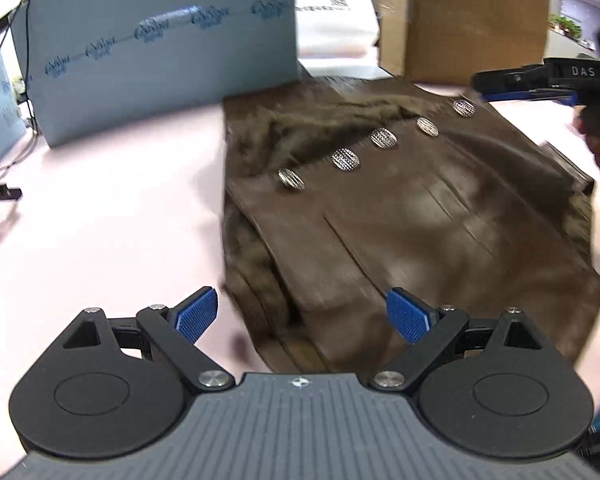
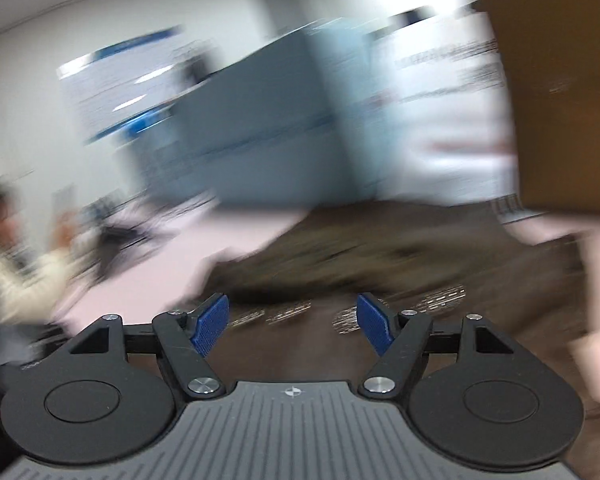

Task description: Fold clothes

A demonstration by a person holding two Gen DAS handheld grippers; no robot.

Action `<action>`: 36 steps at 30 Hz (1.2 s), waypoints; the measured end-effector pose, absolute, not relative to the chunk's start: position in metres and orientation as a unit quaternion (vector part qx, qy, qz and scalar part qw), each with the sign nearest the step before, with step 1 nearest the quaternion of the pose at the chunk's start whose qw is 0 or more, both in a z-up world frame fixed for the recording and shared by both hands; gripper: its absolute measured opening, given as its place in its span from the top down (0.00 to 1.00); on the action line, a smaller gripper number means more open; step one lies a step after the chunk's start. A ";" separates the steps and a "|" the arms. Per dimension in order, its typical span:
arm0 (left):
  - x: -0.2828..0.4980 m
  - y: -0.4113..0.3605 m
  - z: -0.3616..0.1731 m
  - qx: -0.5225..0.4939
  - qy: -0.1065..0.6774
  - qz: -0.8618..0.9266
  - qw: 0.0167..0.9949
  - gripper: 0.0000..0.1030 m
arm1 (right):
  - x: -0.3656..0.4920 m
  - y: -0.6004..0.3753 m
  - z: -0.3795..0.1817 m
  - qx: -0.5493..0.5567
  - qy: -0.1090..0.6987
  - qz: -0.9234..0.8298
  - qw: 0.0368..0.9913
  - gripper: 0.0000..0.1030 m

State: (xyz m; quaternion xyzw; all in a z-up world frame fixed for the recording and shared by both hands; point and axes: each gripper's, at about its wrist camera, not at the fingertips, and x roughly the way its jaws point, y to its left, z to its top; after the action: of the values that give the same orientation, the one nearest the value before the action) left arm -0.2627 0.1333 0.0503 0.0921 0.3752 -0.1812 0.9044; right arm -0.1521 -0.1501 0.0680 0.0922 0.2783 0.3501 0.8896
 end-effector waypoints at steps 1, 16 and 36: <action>-0.266 0.132 0.049 0.091 0.377 -0.183 0.903 0.11 | -0.157 -0.138 0.065 0.071 0.283 0.361 0.886 0.30; -0.287 0.128 0.053 0.025 0.390 -0.203 0.898 0.93 | -0.196 -0.101 0.031 -0.007 0.316 0.358 0.878 0.30; -0.204 0.096 0.128 0.140 0.279 -0.157 0.937 0.18 | -0.178 -0.118 0.026 0.064 0.348 0.319 0.879 0.17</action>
State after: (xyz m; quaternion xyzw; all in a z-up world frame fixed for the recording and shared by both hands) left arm -0.2044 0.0956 0.1279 0.1400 0.2792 -0.1572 0.9369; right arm -0.1781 -0.1175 0.0264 0.0638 0.3477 0.3194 0.8792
